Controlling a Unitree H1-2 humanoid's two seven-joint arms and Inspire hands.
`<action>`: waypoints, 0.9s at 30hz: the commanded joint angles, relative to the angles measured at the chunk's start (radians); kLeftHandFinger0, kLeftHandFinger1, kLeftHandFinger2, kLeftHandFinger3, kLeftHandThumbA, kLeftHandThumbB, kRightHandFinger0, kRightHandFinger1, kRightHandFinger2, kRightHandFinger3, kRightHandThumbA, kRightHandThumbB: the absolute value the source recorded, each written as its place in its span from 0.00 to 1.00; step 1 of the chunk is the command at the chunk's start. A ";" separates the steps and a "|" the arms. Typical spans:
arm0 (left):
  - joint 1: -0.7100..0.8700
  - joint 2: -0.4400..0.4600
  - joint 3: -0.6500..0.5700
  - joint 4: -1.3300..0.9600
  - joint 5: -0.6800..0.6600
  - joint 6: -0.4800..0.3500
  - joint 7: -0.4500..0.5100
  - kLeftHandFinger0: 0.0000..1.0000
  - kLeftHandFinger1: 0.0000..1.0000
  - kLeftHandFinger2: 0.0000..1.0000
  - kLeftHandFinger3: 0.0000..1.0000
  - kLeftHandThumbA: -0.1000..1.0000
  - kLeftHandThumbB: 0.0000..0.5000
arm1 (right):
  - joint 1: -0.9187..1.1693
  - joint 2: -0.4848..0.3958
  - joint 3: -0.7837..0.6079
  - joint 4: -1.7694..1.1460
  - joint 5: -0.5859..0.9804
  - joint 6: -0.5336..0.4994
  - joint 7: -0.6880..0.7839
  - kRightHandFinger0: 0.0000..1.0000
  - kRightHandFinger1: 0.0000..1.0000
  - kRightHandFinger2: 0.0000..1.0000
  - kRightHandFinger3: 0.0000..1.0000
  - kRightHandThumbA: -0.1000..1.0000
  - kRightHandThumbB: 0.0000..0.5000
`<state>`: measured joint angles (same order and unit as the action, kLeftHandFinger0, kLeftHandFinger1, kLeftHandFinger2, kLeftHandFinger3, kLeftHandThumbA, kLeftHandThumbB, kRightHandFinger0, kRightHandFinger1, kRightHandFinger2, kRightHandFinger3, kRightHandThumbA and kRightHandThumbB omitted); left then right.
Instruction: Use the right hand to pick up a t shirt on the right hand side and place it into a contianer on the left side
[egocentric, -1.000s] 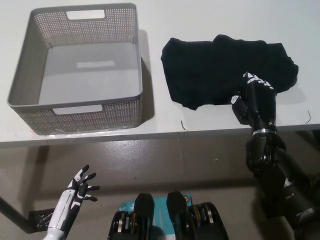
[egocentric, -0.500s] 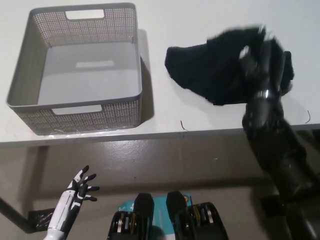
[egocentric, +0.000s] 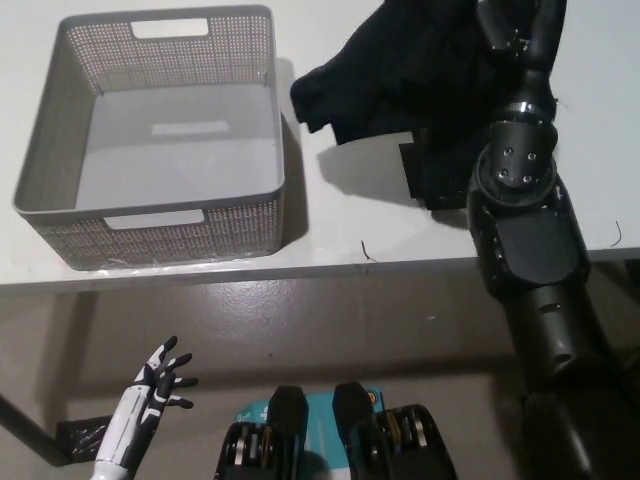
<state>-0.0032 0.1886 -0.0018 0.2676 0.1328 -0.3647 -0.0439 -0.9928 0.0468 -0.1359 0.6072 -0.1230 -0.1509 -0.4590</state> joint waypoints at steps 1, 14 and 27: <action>0.010 0.017 -0.006 -0.036 0.004 -0.010 -0.007 0.61 0.73 0.87 1.00 1.00 0.39 | -0.185 0.090 -0.068 -0.231 0.317 0.136 0.136 0.00 0.00 0.18 0.15 0.45 0.37; -0.001 -0.014 -0.051 -0.023 0.023 0.011 -0.017 0.62 0.73 0.87 1.00 1.00 0.48 | -0.355 0.236 0.081 -0.029 0.193 0.163 0.185 0.00 0.00 0.12 0.13 0.33 0.56; -0.048 -0.078 -0.152 -0.046 0.077 0.053 -0.013 0.58 0.69 0.80 1.00 0.96 0.43 | -0.540 0.224 0.100 0.491 0.147 0.051 0.094 0.00 0.00 0.07 0.04 0.27 0.26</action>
<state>-0.0246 0.1205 -0.1317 0.2634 0.1757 -0.3306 -0.0511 -1.4306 0.3048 -0.0431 1.0392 0.0549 -0.0158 -0.3388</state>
